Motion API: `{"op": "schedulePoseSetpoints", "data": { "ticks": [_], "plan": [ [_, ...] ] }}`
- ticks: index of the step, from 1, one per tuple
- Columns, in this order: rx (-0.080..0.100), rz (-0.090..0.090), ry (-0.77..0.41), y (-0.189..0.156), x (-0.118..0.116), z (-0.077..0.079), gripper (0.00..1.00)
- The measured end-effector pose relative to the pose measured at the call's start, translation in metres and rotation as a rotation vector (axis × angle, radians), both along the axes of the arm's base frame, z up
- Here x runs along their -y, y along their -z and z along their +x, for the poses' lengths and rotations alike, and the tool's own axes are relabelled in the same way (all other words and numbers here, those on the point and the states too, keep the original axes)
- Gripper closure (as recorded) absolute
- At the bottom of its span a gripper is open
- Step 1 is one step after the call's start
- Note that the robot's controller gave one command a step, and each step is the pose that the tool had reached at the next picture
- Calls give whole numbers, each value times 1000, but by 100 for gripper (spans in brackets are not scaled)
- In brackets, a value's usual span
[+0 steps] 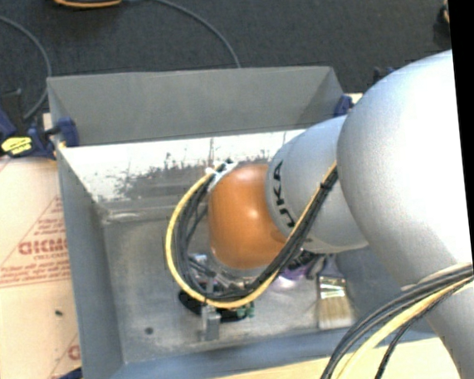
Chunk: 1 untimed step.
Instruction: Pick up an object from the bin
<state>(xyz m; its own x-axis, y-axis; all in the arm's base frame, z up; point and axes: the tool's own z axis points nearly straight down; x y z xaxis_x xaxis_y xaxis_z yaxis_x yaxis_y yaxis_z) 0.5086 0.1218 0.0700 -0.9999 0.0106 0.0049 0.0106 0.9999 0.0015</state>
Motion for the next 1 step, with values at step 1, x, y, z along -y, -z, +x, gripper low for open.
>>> {"op": "schedulePoseSetpoints", "data": {
  "ticks": [1],
  "plan": [
    [13, 1, -13, -55, 9, 0, 0]
  ]
}}
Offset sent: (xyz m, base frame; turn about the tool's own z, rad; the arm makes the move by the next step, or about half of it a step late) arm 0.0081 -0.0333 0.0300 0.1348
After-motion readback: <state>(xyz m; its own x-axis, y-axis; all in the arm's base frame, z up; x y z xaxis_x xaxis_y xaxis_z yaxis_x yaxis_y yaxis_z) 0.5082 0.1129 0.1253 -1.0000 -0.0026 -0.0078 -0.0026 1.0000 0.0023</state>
